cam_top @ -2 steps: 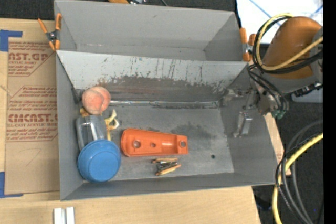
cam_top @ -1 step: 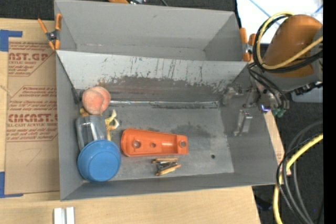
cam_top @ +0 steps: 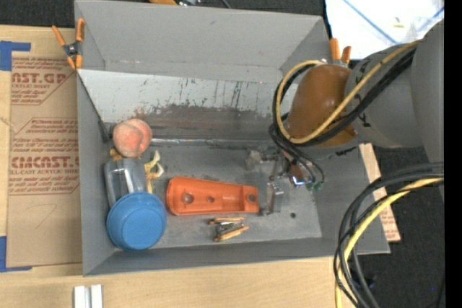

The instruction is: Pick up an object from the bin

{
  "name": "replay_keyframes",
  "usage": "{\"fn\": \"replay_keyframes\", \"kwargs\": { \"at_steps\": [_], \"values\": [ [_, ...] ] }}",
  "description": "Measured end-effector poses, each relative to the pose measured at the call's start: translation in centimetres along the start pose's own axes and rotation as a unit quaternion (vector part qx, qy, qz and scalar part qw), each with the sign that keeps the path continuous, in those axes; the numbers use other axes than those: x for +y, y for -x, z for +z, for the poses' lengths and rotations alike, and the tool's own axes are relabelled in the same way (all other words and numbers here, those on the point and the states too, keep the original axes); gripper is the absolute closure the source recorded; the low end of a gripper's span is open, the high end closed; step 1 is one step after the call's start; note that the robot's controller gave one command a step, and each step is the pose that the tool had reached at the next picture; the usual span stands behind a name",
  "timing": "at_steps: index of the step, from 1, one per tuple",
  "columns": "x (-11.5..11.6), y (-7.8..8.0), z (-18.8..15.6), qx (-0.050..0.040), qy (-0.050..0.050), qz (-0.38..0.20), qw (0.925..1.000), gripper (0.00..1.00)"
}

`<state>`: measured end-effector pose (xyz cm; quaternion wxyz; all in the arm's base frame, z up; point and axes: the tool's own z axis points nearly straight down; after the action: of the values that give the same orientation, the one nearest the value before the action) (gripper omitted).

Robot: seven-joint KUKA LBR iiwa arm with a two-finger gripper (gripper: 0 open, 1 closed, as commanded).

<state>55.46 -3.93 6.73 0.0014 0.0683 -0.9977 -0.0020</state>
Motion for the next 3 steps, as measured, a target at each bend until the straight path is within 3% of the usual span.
{"fn": "replay_keyframes", "kwargs": {
  "at_steps": [1, 2, 3],
  "values": [
    [-4.8, 3.0, -5.3, -0.0103, -0.006, 0.077, 0.9970, 0.00],
    [7.0, -0.5, -3.1, -0.0001, 0.001, -0.157, 0.9876, 0.00],
    [6.2, -0.2, -0.2, -0.0086, -0.007, -0.014, 0.9998, 0.00]
  ]
}}
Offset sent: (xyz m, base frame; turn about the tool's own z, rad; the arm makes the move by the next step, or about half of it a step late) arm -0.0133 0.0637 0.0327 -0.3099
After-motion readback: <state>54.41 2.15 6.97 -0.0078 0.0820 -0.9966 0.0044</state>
